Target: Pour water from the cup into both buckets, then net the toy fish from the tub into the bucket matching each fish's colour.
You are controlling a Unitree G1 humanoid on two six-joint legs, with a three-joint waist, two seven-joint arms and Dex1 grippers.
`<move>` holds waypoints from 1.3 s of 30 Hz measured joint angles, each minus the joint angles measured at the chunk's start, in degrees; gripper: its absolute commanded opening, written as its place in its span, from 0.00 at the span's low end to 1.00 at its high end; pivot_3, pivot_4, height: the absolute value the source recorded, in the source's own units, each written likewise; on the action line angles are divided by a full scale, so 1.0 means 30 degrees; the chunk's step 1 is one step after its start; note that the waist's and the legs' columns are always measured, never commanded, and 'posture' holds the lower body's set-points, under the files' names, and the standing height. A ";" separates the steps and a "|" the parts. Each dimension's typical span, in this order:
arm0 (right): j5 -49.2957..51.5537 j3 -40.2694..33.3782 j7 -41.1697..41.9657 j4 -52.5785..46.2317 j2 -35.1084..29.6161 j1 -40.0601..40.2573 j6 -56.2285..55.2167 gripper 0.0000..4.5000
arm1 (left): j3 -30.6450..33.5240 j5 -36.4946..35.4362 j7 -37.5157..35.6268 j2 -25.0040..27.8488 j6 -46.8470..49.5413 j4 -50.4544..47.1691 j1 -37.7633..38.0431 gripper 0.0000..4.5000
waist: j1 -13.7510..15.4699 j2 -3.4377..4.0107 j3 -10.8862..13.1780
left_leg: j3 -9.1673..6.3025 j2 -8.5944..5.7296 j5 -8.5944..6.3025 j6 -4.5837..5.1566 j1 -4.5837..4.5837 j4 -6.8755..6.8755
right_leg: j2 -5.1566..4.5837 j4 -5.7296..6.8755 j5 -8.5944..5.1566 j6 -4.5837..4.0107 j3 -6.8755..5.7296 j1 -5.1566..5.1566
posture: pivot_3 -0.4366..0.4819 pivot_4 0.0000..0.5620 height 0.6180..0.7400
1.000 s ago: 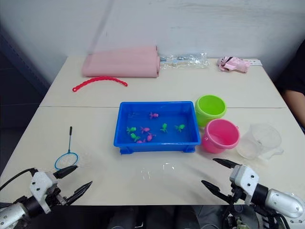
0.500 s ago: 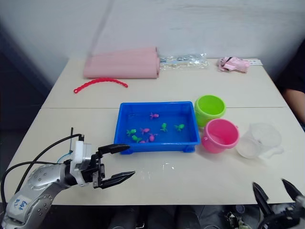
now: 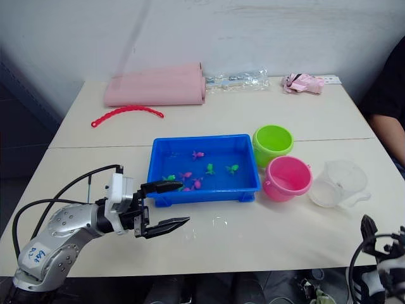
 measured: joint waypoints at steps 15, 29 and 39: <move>-0.1249 0.1325 0.0220 0.3329 0.0122 -0.3043 -0.1043 0.98 | -0.0004 0.0603 0.0207 -0.0015 -0.0724 -0.0004 -0.0030 1.00 | -0.0063 -0.0002 0.0001 | 0.0038 -0.0027 0.0022 0.0032 0.0017 0.0004 | 0.0029 0.0040 0.0018 0.0038 0.0017 -0.0001 | 0.48 0.27 1.00; -0.1920 0.1405 -0.0882 0.5187 0.0326 -0.5506 -0.1811 0.98 | -0.0114 0.0903 0.0231 -0.0185 -0.0857 0.0223 -0.0343 1.00 | -0.0101 -0.0002 0.0002 | 0.0050 -0.0018 0.0027 0.0009 0.0018 -0.0005 | 0.0034 0.0033 0.0018 0.0039 0.0023 -0.0008 | 0.48 0.27 1.00; -0.2547 0.1446 -0.1754 0.6710 0.0406 -0.6764 -0.2893 0.98 | -0.0124 0.0909 0.0204 -0.0161 -0.0829 0.0301 -0.0837 1.00 | -0.0126 -0.0003 0.0003 | 0.0059 -0.0025 0.0031 0.0011 0.0020 0.0001 | 0.0032 0.0036 0.0022 0.0048 0.0030 -0.0006 | 0.48 0.27 1.00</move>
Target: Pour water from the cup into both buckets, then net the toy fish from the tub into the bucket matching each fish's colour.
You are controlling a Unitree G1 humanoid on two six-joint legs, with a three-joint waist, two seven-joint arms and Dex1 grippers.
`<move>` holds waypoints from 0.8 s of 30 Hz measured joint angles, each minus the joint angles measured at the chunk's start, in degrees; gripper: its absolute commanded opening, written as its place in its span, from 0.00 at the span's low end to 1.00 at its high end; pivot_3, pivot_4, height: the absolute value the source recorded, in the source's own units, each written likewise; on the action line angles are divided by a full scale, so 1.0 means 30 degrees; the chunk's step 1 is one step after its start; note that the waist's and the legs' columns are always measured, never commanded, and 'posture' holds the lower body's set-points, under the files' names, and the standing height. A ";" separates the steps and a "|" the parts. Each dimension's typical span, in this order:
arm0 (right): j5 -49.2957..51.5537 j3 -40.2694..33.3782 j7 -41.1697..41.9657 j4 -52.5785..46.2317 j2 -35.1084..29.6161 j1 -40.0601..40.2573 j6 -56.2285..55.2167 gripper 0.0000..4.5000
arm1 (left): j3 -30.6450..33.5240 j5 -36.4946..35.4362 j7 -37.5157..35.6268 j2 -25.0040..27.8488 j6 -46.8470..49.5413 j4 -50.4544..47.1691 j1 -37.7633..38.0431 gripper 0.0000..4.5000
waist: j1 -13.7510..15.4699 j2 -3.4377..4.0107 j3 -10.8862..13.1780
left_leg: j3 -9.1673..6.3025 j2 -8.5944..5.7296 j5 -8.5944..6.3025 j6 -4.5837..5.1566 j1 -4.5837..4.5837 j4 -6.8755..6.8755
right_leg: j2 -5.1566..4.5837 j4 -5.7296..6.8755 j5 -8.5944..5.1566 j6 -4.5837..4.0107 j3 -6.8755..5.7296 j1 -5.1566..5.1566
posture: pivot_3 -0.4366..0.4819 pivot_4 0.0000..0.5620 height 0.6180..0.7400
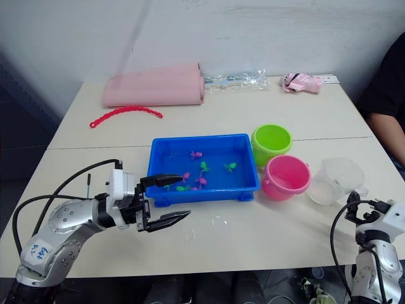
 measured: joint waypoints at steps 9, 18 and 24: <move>0.0910 -0.0170 0.0769 0.2628 -0.0587 -0.1057 0.0500 0.98 | -0.0229 0.0003 0.0010 -0.0042 0.0031 0.0068 -0.0313 1.00 | -0.0007 0.0001 0.0001 | 0.0005 -0.0001 0.0000 0.0006 -0.0001 -0.0002 | 0.0000 -0.0006 0.0002 0.0003 0.0000 0.0000 | 0.48 0.27 1.00; 0.1932 -0.0424 0.2515 0.4278 -0.0828 -0.2010 -0.0303 0.98 | -0.0208 0.0039 0.0885 -0.0838 -0.0025 0.0614 -0.0077 1.00 | -0.0034 -0.0002 0.0003 | 0.0006 0.0007 0.0000 0.0007 -0.0001 -0.0006 | 0.0000 -0.0013 0.0005 0.0008 -0.0001 0.0000 | 0.48 0.27 1.00; 0.1909 -0.0388 0.2932 0.5255 -0.0825 -0.2636 -0.0854 0.98 | -0.0236 0.0338 0.0923 -0.0937 -0.0237 0.0618 0.0102 1.00 | -0.0049 -0.0004 0.0004 | 0.0008 0.0006 -0.0001 0.0005 -0.0001 -0.0004 | -0.0001 -0.0015 0.0005 0.0008 0.0000 0.0001 | 0.48 0.27 1.00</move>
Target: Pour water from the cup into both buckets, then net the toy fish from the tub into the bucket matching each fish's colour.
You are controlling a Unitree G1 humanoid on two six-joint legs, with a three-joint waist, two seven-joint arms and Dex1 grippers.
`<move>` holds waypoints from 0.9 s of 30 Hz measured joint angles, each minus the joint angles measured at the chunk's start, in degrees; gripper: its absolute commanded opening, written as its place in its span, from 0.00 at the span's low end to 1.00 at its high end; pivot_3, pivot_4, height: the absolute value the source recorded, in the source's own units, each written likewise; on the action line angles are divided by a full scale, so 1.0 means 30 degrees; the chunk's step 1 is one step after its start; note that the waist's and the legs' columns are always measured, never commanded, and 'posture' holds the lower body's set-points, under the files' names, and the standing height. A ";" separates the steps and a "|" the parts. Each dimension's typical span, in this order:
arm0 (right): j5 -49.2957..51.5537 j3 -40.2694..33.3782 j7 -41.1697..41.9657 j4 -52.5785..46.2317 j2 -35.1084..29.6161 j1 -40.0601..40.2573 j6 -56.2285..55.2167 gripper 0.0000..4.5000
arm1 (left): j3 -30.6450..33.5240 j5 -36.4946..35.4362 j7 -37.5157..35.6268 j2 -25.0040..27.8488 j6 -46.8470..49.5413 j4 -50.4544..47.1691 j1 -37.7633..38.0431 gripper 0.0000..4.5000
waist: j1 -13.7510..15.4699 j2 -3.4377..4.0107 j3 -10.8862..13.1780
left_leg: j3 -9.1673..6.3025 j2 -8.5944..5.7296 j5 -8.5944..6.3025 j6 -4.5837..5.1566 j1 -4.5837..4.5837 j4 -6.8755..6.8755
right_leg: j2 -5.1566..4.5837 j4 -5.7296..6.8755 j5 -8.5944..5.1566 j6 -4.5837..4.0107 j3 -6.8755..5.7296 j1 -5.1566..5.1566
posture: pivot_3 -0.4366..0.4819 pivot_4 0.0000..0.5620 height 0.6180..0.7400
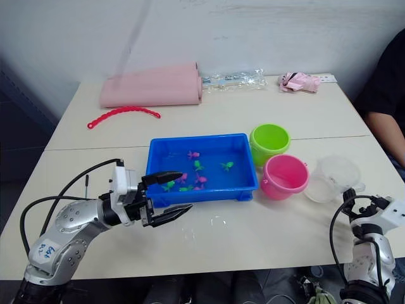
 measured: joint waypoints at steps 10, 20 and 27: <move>-0.0400 0.0689 0.1338 0.1140 -0.0557 -0.0632 -0.0752 0.36 | 0.0003 0.0198 -0.0130 0.0043 -0.0159 0.0009 0.0272 1.00 | -0.0112 0.0000 0.0001 | -0.0001 0.0005 -0.0001 -0.0001 -0.0003 -0.0004 | -0.0009 -0.0014 0.0001 0.0001 -0.0005 0.0001 | 0.48 0.27 1.00; -0.0569 0.0789 0.1337 0.0594 -0.0881 -0.0245 -0.0851 0.02 | -0.0010 0.0233 -0.0181 0.0071 -0.0165 0.0008 0.0383 1.00 | -0.0123 0.0011 0.0016 | 0.0001 0.0004 -0.0004 -0.0004 -0.0009 -0.0007 | -0.0026 -0.0029 0.0005 0.0009 -0.0001 0.0000 | 0.48 0.27 1.00; -0.1377 0.0822 0.0675 -0.2590 -0.2350 0.0503 -0.0820 0.02 | -0.0021 0.0264 -0.0263 0.0068 -0.0254 0.0031 0.0485 1.00 | -0.0114 0.0043 0.0039 | 0.0001 0.0004 -0.0006 -0.0007 -0.0010 -0.0012 | -0.0030 -0.0035 0.0006 0.0011 -0.0001 -0.0003 | 0.48 0.27 1.00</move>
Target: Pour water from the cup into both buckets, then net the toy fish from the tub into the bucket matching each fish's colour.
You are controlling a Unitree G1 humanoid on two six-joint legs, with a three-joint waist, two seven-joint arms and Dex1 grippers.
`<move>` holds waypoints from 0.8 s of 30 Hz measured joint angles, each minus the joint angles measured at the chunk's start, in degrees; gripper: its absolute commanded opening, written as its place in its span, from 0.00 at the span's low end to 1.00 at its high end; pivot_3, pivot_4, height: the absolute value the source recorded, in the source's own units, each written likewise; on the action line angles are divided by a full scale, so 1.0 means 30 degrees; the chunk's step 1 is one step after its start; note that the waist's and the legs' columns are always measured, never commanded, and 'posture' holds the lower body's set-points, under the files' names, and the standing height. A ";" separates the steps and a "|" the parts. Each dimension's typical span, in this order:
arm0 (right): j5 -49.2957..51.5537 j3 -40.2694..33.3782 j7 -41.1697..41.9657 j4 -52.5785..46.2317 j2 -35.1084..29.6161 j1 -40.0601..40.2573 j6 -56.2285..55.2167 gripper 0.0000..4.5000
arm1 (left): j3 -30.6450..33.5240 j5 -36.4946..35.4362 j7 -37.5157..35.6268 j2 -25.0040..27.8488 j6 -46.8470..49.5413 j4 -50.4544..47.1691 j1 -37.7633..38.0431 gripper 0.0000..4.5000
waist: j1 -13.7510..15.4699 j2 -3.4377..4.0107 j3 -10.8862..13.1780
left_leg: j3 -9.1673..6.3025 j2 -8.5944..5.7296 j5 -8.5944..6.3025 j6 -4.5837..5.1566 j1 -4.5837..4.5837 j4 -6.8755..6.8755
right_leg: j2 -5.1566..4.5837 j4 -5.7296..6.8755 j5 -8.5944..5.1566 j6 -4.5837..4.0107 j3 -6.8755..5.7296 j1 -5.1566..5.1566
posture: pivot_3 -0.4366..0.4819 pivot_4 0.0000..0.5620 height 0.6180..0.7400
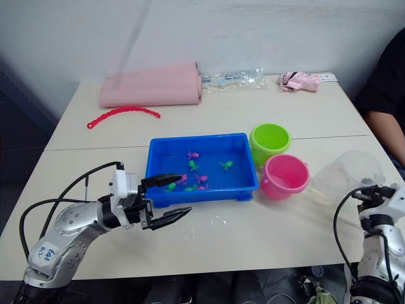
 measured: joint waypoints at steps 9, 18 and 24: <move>-0.3904 0.0809 -0.0194 -0.3684 -0.3651 0.1288 -0.0189 0.02 | -0.0247 -0.0018 -0.0166 -0.0253 -0.0117 0.0247 -0.0841 1.00 | 0.0205 -0.0025 0.0022 | 0.0005 0.0002 0.0000 -0.0006 -0.0002 0.0004 | 0.0029 -0.0012 0.0003 0.0006 -0.0007 0.0000 | 0.48 0.27 1.00; -0.8348 0.2892 -0.0189 -0.5676 -0.5072 0.2130 -0.1864 0.02 | -0.0633 -0.0084 -0.0802 -0.0580 0.0307 0.1041 -0.2158 1.00 | 0.0220 -0.0050 0.0040 | 0.0015 -0.0014 0.0007 -0.0016 -0.0005 0.0004 | 0.0046 -0.0016 0.0003 0.0019 -0.0015 -0.0003 | 0.48 0.27 1.00; -1.0363 0.3160 -0.0652 -0.5936 -0.5374 0.2084 -0.2959 0.02 | -0.0970 -0.0074 -0.1336 -0.0650 0.0299 0.1788 -0.2819 1.00 | 0.0227 -0.0068 0.0051 | 0.0015 -0.0022 0.0012 -0.0018 -0.0006 0.0009 | 0.0046 -0.0016 0.0005 0.0028 -0.0017 -0.0002 | 0.48 0.27 1.00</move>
